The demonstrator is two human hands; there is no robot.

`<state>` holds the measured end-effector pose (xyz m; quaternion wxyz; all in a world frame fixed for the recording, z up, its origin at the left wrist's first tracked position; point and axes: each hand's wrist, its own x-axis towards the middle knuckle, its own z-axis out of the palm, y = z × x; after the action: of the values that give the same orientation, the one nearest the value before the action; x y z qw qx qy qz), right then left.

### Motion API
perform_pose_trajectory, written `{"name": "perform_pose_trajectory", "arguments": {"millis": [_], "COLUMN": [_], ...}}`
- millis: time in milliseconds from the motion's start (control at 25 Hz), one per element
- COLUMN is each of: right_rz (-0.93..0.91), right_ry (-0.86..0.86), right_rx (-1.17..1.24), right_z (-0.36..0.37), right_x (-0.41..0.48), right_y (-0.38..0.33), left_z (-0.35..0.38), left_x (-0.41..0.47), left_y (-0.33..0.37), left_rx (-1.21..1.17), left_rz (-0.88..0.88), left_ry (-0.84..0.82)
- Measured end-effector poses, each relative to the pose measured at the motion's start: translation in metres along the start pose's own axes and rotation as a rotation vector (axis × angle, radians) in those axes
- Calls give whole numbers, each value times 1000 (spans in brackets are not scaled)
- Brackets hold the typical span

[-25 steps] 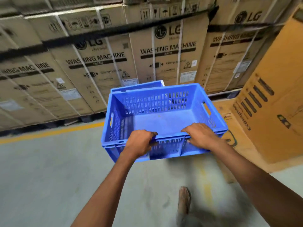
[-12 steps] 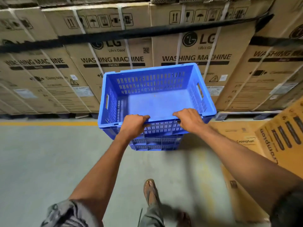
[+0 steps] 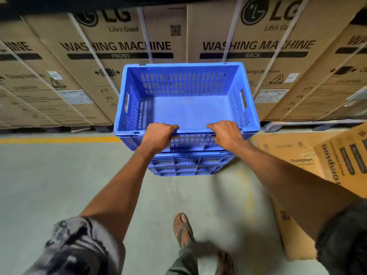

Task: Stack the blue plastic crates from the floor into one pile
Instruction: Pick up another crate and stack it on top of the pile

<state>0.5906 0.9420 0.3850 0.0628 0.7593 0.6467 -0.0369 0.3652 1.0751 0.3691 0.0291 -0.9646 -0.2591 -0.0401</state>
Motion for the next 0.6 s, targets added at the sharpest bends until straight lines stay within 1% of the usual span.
{"name": "perform_pose_trajectory", "arguments": {"millis": [240, 440, 600], "right_rz": [16, 16, 68], "right_ry": [-89, -109, -100], "right_rx": [-15, -14, 28], "right_z": [39, 39, 48], "right_x": [3, 13, 6], "right_y": [-7, -1, -5], "left_z": [40, 37, 41], "left_x": [-8, -2, -7], "left_y": [2, -5, -5], "left_rx": [6, -15, -20], "left_rz": [-30, -2, -1], "left_ry": [-117, -143, -109]}}
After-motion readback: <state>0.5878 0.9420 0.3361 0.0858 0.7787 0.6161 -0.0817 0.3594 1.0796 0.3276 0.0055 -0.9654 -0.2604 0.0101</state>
